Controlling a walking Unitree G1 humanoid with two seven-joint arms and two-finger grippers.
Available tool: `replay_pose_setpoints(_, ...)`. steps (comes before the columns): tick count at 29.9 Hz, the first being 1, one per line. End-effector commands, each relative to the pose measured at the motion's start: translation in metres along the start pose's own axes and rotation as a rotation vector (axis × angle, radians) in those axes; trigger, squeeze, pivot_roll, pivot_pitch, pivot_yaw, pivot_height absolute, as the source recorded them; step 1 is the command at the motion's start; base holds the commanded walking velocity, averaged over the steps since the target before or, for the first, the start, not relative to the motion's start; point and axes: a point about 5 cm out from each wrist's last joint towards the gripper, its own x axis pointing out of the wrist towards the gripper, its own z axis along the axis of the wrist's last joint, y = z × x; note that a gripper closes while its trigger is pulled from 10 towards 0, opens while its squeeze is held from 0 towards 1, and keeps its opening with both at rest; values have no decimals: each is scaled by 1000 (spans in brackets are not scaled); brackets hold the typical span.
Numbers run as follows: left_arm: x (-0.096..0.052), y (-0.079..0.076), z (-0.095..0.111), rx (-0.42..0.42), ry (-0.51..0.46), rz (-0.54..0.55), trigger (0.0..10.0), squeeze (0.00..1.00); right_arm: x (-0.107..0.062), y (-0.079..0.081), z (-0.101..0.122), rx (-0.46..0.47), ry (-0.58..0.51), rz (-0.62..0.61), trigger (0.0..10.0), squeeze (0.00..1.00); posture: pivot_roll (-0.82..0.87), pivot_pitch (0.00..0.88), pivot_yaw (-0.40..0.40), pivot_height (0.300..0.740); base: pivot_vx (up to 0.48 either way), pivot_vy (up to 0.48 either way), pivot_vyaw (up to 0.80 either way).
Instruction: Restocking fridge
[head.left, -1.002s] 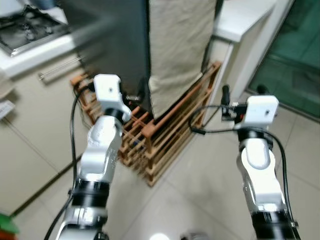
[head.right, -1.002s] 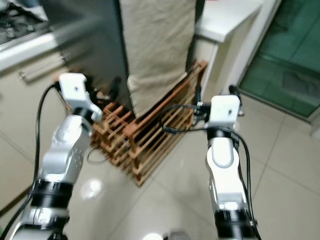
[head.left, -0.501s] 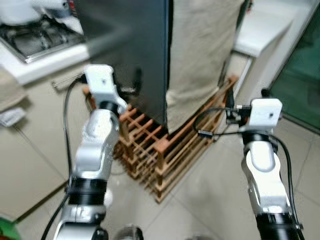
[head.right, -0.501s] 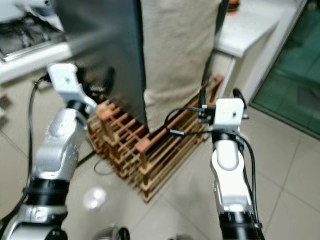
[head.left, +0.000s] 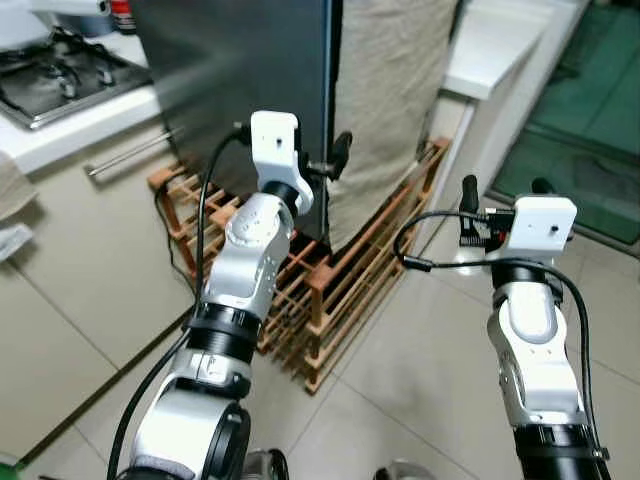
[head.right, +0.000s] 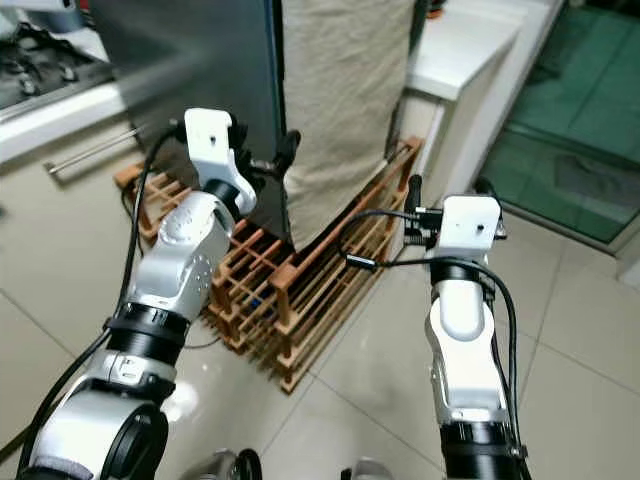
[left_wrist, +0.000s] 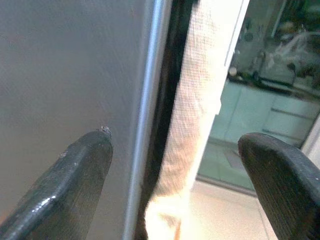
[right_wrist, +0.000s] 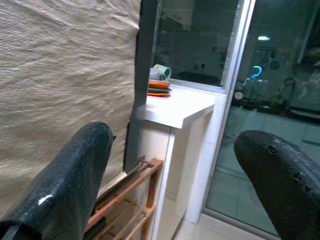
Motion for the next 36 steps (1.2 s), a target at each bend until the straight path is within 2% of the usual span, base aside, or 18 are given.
replay_pose_setpoints(1, 5, -1, 5, -18, -25, 1, 10000, 0, -1, -3, 2, -4, 4, -9, 10000, 498, -190, 92, 17, 732, 0, 0, 0)
replay_pose_setpoints(10, 12, -7, 2, -29, -29, -29, 10000, 0, -6, -5, 1, -10, 12, -14, 10000, 498, -199, 112, 18, 732, 0, 0, 0)
replay_pose_setpoints(16, 20, -10, 0, -4, -9, -37, 10000, 0, -12, -8, 1, -16, 24, -18, 10000, 498, -210, 128, 24, 732, 0, 0, 0)
replay_pose_setpoints(19, 17, -5, 4, 12, -32, -29, 10000, 0, -14, -10, 6, -18, 5, -28, 10000, 498, -214, 122, 32, 732, 0, 0, 0)
replay_pose_setpoints(21, 1, 6, 9, 0, -74, -24, 10000, 0, -20, -15, 23, -32, -51, -43, 10000, 498, -200, 118, 33, 732, 0, 0, 0)
replay_pose_setpoints(24, -47, 20, 19, 99, -176, -12, 10000, 0, -44, -22, 39, -47, -95, -66, 10000, 498, -183, 111, 35, 732, 0, 0, 0)
replay_pose_setpoints(27, -96, 33, 18, 266, -181, 42, 10000, 0, -76, -27, 32, -36, -48, -78, 10000, 494, -170, 100, 34, 732, 0, 0, 0)
replay_pose_setpoints(29, -120, 36, 7, 312, -137, 43, 10000, 0, -90, -26, 20, -38, 10, -70, 10000, 482, -162, 95, 36, 732, 0, 0, 0)
replay_pose_setpoints(31, -131, 41, -1, 299, -112, 78, 10000, 0, -95, -26, 12, -35, 36, -64, 10000, 478, -158, 88, 38, 732, 0, 0, 0)
replay_pose_setpoints(32, -131, 41, -1, 299, -112, 78, 10000, 0, -95, -26, 12, -35, 36, -64, 10000, 478, -158, 88, 38, 732, 0, 0, 0)
replay_pose_setpoints(33, -131, 45, -2, 286, -115, 127, 10000, 0, -94, -24, 9, -35, 33, -57, 10000, 471, -157, 81, 35, 732, 0, 0, 0)
replay_pose_setpoints(35, -124, 52, 7, 239, -199, 243, 10000, 0, -88, -21, 6, -60, 1, -27, 10000, 467, -161, 71, 30, 732, 0, 0, 0)
replay_pose_setpoints(36, -118, 53, 10, 225, -228, 265, 10000, 0, -83, -19, 6, -75, -17, -18, 10000, 451, -163, 66, 28, 732, 0, 0, 0)
